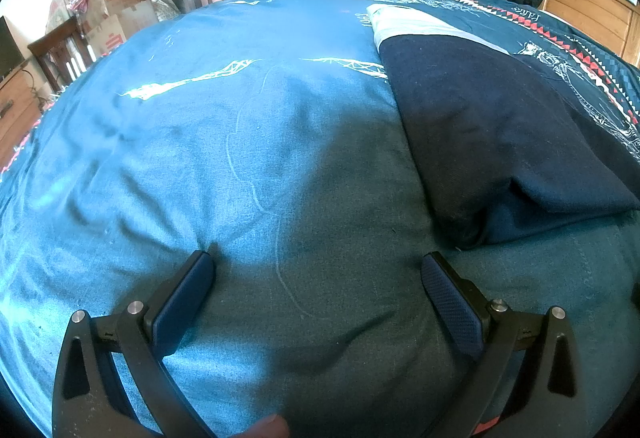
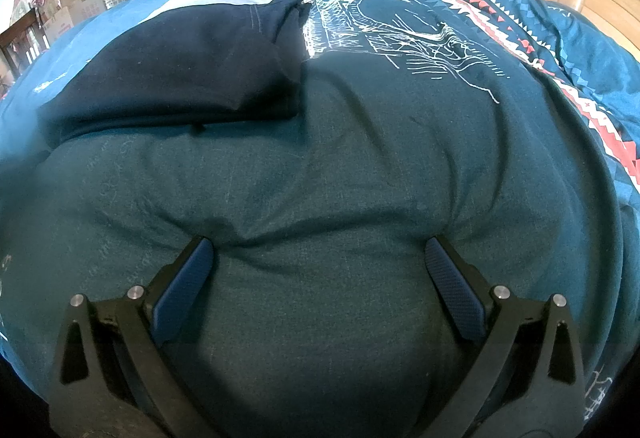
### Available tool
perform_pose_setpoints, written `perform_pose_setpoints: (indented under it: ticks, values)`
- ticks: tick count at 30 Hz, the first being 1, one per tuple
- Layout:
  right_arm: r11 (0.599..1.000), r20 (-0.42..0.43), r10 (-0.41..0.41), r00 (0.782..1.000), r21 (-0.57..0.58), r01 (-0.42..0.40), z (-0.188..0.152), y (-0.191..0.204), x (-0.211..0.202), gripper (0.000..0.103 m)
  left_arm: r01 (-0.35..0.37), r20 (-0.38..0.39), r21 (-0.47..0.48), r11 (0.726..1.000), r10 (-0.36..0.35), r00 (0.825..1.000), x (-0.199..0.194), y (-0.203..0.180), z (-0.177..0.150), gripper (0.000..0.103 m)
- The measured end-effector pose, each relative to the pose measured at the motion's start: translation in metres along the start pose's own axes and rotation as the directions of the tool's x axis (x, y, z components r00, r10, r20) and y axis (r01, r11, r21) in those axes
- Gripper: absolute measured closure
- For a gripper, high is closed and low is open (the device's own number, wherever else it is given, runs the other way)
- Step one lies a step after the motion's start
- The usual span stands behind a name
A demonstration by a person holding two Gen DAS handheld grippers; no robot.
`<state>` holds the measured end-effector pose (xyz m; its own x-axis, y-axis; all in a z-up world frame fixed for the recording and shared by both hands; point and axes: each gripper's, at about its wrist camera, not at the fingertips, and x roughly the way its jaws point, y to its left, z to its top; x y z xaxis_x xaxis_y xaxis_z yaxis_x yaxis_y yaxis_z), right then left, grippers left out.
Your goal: Fold large clothes
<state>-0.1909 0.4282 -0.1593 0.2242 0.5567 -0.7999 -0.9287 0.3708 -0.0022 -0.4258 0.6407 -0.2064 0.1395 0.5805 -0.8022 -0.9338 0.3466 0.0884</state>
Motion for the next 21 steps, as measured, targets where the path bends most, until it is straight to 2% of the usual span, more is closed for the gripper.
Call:
perform_pose_setpoints:
  ticks: [21]
  values:
    - [1.0,0.0,-0.001,1.0,0.0,0.001,-0.0016,0.0009,-0.0009,0.0,0.0,0.0,-0.001,1.0,0.0,1.0,-0.0001,-0.0003,-0.0001,0.0]
